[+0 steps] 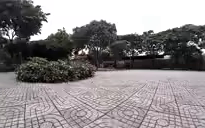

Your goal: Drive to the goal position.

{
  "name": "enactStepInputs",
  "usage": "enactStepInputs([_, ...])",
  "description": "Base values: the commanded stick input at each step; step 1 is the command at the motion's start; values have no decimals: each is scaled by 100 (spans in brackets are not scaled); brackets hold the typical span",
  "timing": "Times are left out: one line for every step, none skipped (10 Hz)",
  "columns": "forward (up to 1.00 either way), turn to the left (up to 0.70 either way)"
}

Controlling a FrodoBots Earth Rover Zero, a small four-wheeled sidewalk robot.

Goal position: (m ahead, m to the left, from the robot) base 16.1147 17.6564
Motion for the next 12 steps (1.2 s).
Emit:
enactStepInputs([100, 0])
enactStepInputs([100, 0])
enactStepInputs([100, 0])
enactStepInputs([100, 0])
enactStepInputs([100, 0])
enactStepInputs([100, 0])
enactStepInputs([100, 0])
enactStepInputs([100, 0])
enactStepInputs([100, 0])
enactStepInputs([100, 0])
enactStepInputs([100, 0])
enactStepInputs([100, 0])
